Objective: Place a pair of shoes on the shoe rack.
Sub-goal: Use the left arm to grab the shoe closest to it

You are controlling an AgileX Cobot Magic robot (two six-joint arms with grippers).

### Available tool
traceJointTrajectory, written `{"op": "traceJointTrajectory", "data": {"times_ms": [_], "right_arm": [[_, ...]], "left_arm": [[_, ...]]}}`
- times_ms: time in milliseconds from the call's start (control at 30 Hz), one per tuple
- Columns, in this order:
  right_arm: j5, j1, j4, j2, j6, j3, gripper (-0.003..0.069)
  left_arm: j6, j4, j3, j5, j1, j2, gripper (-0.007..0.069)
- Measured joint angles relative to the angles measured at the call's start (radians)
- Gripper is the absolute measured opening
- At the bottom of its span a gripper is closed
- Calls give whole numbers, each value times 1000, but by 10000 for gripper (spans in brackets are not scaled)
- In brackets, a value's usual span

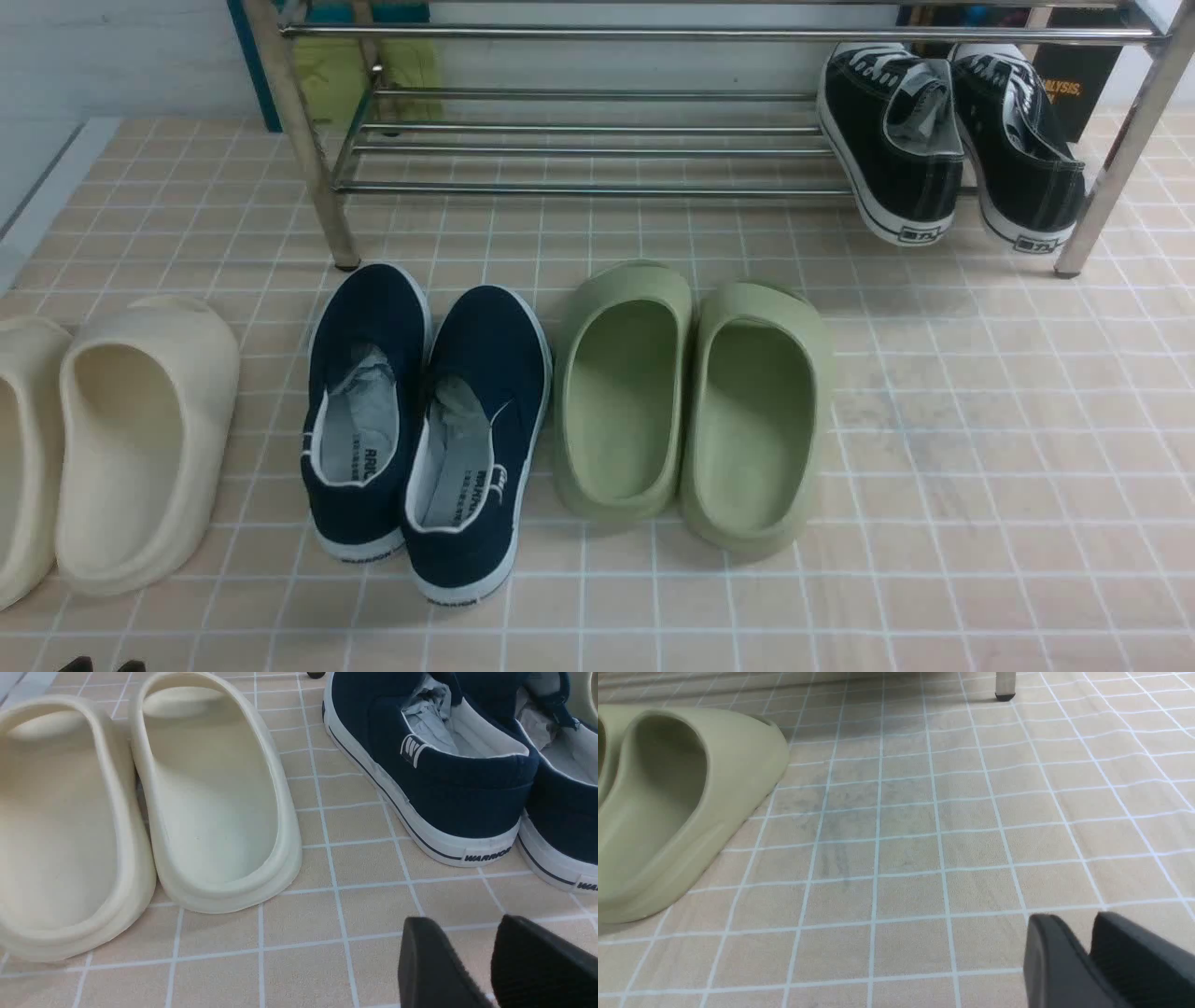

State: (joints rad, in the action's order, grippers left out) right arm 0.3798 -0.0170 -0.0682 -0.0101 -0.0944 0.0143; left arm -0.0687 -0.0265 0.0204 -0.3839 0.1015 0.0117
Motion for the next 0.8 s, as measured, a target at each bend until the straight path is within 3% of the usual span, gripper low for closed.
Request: {"op": "traceJointTrajectory", "data": {"times_ms": [800], "right_arm": [[0, 0, 0, 0, 0, 0, 174]], "left_arm": [[0, 0, 0, 0, 0, 0, 239]]}}
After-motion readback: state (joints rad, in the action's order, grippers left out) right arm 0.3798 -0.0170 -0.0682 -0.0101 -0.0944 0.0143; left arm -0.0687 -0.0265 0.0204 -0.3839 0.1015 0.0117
